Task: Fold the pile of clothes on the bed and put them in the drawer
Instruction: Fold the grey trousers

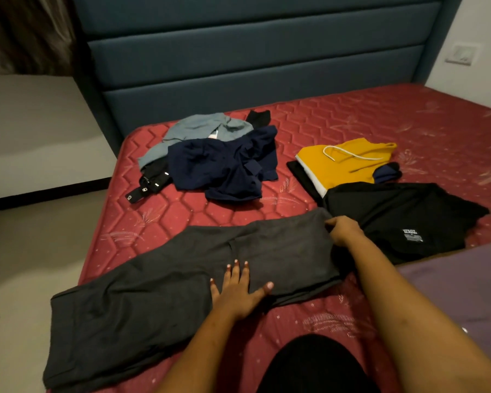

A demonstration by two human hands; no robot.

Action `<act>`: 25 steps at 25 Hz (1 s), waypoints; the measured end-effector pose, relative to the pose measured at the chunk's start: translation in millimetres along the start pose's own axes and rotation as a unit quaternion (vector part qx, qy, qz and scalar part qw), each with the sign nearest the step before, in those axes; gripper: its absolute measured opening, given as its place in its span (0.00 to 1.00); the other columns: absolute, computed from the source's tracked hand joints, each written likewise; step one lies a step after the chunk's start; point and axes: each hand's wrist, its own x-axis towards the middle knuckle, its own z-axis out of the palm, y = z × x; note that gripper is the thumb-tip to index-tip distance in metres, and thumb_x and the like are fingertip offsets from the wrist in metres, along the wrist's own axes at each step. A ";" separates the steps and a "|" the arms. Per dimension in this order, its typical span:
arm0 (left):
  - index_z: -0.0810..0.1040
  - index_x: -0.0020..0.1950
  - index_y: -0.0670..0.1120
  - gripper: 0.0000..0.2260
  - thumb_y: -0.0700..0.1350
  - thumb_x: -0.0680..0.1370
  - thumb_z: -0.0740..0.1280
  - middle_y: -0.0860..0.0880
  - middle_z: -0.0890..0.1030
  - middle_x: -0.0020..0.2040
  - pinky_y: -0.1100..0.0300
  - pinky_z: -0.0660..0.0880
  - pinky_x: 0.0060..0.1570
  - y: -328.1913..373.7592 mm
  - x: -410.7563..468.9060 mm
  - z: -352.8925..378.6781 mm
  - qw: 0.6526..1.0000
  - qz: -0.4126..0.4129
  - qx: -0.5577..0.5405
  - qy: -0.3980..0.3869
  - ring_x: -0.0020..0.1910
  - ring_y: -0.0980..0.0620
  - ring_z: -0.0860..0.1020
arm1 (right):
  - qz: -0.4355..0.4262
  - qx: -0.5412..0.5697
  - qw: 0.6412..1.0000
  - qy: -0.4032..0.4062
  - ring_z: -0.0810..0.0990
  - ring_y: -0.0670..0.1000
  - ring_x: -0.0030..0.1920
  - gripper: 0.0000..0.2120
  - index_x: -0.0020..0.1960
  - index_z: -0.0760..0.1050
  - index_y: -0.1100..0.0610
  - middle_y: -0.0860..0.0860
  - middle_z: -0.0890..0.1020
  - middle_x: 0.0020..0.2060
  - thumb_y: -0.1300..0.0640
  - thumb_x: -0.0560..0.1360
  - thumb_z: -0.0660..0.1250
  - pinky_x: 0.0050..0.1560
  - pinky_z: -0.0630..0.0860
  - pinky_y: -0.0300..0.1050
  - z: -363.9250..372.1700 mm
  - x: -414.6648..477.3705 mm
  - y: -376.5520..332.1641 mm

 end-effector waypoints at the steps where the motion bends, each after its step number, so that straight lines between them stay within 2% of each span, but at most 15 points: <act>1: 0.41 0.79 0.54 0.36 0.69 0.77 0.49 0.51 0.37 0.79 0.39 0.36 0.71 -3.1 -0.6 -1.3 0.999 -0.003 -0.045 0.013 0.77 0.52 0.38 | -0.025 -0.002 1.000 0.009 0.74 0.59 0.65 0.22 0.69 0.73 0.51 0.57 0.75 0.66 0.60 0.76 0.63 0.65 0.70 0.49 -9.2 -0.5 -14.5; 3: 0.44 0.78 0.55 0.29 0.64 0.80 0.48 0.50 0.44 0.80 0.43 0.43 0.75 -6.7 -17.0 -18.0 0.972 -0.008 -0.230 0.046 0.78 0.51 0.45 | -0.088 -0.013 0.995 0.039 0.75 0.60 0.64 0.22 0.68 0.72 0.54 0.59 0.75 0.66 0.63 0.75 0.62 0.64 0.72 0.49 -23.2 -13.4 -58.4; 4: 0.50 0.77 0.55 0.29 0.66 0.79 0.48 0.50 0.52 0.79 0.47 0.49 0.75 -9.7 -23.9 -28.1 0.920 -0.014 -0.386 0.066 0.77 0.51 0.52 | -0.117 -0.028 0.992 0.046 0.75 0.61 0.64 0.22 0.68 0.72 0.56 0.60 0.75 0.65 0.64 0.74 0.61 0.62 0.72 0.50 -28.5 -25.2 -83.9; 6: 0.64 0.73 0.58 0.31 0.71 0.76 0.45 0.54 0.67 0.73 0.52 0.61 0.71 -33.7 -41.2 -53.2 0.761 -0.052 -0.640 0.095 0.71 0.51 0.65 | -0.177 -0.058 0.981 0.062 0.75 0.62 0.63 0.21 0.67 0.71 0.58 0.61 0.74 0.64 0.64 0.74 0.61 0.60 0.73 0.51 -25.4 -60.2 -144.2; 7: 0.64 0.73 0.58 0.31 0.71 0.76 0.42 0.54 0.68 0.72 0.50 0.62 0.69 -51.2 -48.6 -65.3 0.701 -0.066 -0.703 0.102 0.70 0.50 0.67 | -0.201 -0.070 0.975 0.068 0.74 0.62 0.63 0.21 0.68 0.71 0.58 0.60 0.74 0.65 0.63 0.75 0.60 0.60 0.72 0.51 -17.1 -79.9 -173.4; 9: 0.62 0.75 0.57 0.35 0.71 0.75 0.39 0.51 0.67 0.74 0.44 0.61 0.68 -96.3 -57.7 -81.0 0.638 -0.078 -0.757 0.117 0.69 0.44 0.69 | -0.255 -0.084 0.961 0.061 0.70 0.63 0.66 0.22 0.71 0.66 0.58 0.58 0.69 0.69 0.64 0.77 0.57 0.62 0.70 0.53 13.4 -124.8 -225.1; 11: 0.65 0.73 0.56 0.39 0.74 0.72 0.37 0.48 0.71 0.71 0.44 0.64 0.66 -143.3 -67.9 -90.6 0.603 -0.082 -0.784 0.118 0.64 0.42 0.73 | -0.319 -0.093 0.943 0.025 0.66 0.64 0.68 0.23 0.74 0.63 0.58 0.54 0.60 0.74 0.65 0.78 0.56 0.66 0.67 0.54 64.9 -168.9 -271.5; 13: 0.69 0.70 0.54 0.42 0.76 0.70 0.36 0.45 0.78 0.64 0.48 0.69 0.61 -179.5 -81.7 -95.8 0.576 -0.080 -0.805 0.119 0.56 0.44 0.78 | -0.355 -0.093 0.930 -0.034 0.61 0.64 0.70 0.23 0.75 0.61 0.59 0.51 0.52 0.77 0.62 0.80 0.56 0.68 0.65 0.55 123.6 -206.2 -304.5; 15: 0.71 0.68 0.53 0.42 0.75 0.71 0.37 0.46 0.81 0.59 0.51 0.72 0.56 -208.4 -93.2 -98.5 0.561 -0.088 -0.813 0.132 0.53 0.45 0.80 | -0.355 -0.083 0.923 -0.122 0.56 0.64 0.73 0.26 0.77 0.54 0.57 0.51 0.49 0.78 0.59 0.81 0.55 0.70 0.62 0.57 178.1 -236.9 -319.7; 18: 0.68 0.72 0.57 0.39 0.75 0.71 0.39 0.47 0.75 0.65 0.47 0.66 0.64 -240.2 -100.3 -91.2 0.555 -0.095 -0.815 0.136 0.61 0.42 0.74 | -0.387 -0.090 0.898 -0.192 0.57 0.66 0.73 0.28 0.79 0.46 0.54 0.46 0.48 0.78 0.60 0.82 0.52 0.71 0.61 0.59 230.9 -263.2 -321.5; 20: 0.72 0.67 0.58 0.39 0.76 0.67 0.43 0.46 0.78 0.60 0.45 0.66 0.65 -254.1 -99.1 -84.9 0.556 -0.075 -0.818 0.124 0.59 0.43 0.75 | -0.411 -0.040 0.893 -0.179 0.63 0.64 0.71 0.25 0.77 0.57 0.53 0.45 0.50 0.78 0.60 0.81 0.56 0.71 0.63 0.53 243.9 -257.1 -315.3; 21: 0.74 0.64 0.57 0.38 0.76 0.66 0.45 0.45 0.79 0.57 0.45 0.68 0.64 -252.3 -98.5 -86.0 0.556 -0.063 -0.821 0.115 0.58 0.43 0.76 | -0.426 0.019 0.887 -0.176 0.65 0.61 0.71 0.22 0.73 0.66 0.53 0.48 0.55 0.77 0.61 0.79 0.59 0.71 0.63 0.46 245.8 -248.5 -307.8; 22: 0.76 0.62 0.55 0.36 0.74 0.66 0.48 0.44 0.80 0.55 0.46 0.69 0.62 -253.5 -94.1 -86.1 0.578 -0.062 -0.806 0.111 0.57 0.43 0.77 | -0.439 0.076 0.877 -0.179 0.66 0.56 0.71 0.21 0.68 0.72 0.55 0.51 0.61 0.76 0.63 0.76 0.61 0.70 0.61 0.37 243.5 -241.6 -300.4; 24: 0.77 0.60 0.53 0.21 0.62 0.75 0.57 0.45 0.81 0.57 0.54 0.73 0.59 -247.9 -86.8 -90.7 0.685 -0.042 -0.716 0.131 0.61 0.44 0.77 | -0.432 0.147 0.878 -0.145 0.70 0.52 0.69 0.20 0.64 0.76 0.58 0.54 0.72 0.69 0.67 0.74 0.63 0.66 0.57 0.25 238.3 -220.6 -282.0; 25: 0.78 0.60 0.52 0.12 0.51 0.78 0.63 0.47 0.80 0.58 0.61 0.74 0.59 -245.1 -84.6 -93.1 0.741 -0.027 -0.655 0.145 0.64 0.46 0.76 | -0.417 0.158 0.888 -0.109 0.72 0.51 0.68 0.19 0.64 0.77 0.58 0.54 0.75 0.67 0.67 0.74 0.63 0.66 0.58 0.25 237.4 -207.3 -272.6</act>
